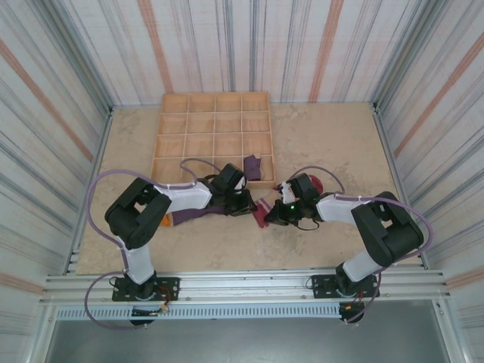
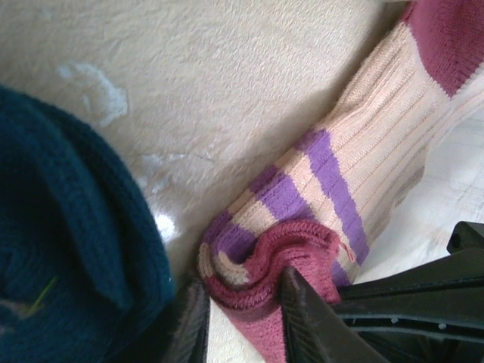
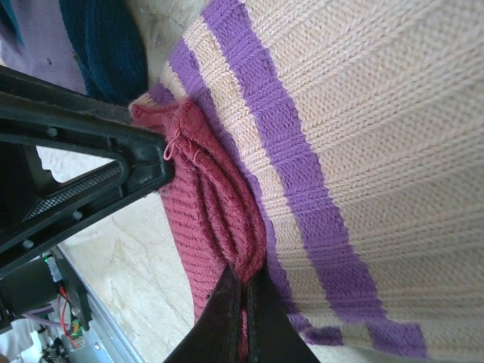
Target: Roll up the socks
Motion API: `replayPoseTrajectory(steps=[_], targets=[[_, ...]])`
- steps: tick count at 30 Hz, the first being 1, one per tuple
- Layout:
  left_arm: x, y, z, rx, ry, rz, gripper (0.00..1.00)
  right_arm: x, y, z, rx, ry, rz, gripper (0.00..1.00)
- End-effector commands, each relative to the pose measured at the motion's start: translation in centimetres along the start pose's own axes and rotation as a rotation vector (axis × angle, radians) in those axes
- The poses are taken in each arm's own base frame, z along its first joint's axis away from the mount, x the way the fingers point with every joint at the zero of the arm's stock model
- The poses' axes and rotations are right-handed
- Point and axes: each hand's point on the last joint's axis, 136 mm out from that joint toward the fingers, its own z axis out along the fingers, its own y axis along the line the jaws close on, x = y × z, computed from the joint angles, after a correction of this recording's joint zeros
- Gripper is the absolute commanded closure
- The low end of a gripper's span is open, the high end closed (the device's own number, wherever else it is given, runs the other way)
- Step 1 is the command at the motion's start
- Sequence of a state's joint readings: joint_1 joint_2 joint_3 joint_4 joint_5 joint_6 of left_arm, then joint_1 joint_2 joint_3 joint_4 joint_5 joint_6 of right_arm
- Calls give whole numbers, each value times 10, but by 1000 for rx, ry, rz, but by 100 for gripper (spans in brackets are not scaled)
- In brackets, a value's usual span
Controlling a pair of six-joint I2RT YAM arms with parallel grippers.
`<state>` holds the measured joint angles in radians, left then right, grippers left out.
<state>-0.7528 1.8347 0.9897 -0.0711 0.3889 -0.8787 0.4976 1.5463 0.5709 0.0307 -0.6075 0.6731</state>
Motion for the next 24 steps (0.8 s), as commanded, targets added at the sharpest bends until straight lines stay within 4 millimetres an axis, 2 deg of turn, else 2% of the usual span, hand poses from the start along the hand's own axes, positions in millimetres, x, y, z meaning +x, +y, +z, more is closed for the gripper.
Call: replayPoseTrajectory(steps=[1, 4, 9, 14, 19, 24], targets=[[-4, 10, 9, -54, -17, 2, 79, 9, -8, 0, 10, 24, 27, 100], [-5, 10, 10, -66, -17, 0, 85, 7, -4, -5, 13, 11, 8, 99], [-3, 7, 5, -80, -2, -1, 99, 6, 3, -25, 92, -48, -76, 74], [5, 0, -7, -85, 43, -6, 100, 9, 7, -46, 267, -160, -232, 53], [14, -3, -16, -101, 97, -38, 100, 14, 26, -58, 448, -305, -490, 46], [19, -11, -20, -92, 142, -48, 100, 20, 47, -56, 558, -413, -709, 45]])
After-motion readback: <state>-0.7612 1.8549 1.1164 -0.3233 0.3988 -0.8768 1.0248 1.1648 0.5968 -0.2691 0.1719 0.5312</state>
